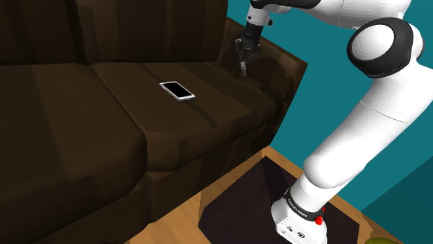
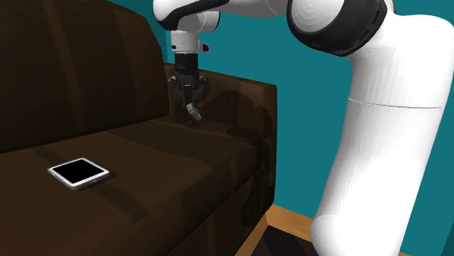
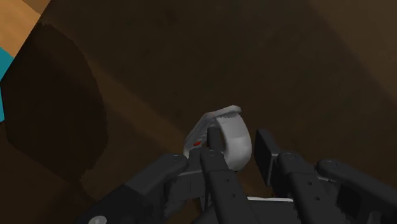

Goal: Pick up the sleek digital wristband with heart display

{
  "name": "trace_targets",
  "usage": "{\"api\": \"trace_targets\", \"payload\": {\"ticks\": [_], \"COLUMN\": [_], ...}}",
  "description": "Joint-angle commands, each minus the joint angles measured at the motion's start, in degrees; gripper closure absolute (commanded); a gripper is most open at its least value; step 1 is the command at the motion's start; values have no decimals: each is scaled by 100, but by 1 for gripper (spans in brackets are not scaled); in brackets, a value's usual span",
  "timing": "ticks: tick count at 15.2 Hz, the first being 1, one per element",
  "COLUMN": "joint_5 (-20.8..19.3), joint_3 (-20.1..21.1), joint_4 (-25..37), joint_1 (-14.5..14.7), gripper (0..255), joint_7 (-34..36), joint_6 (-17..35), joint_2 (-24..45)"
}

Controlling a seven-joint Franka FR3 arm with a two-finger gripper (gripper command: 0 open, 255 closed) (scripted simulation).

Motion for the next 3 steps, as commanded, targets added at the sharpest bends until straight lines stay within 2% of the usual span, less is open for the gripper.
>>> {"api": "trace_targets", "payload": {"ticks": [1, 3], "joint_5": [0, 0], "joint_3": [5, 5], "joint_4": [240, 255], "joint_1": [5, 5], "gripper": [255, 255], "joint_7": [3, 3], "joint_6": [-173, -186], "joint_2": [69, 72]}}
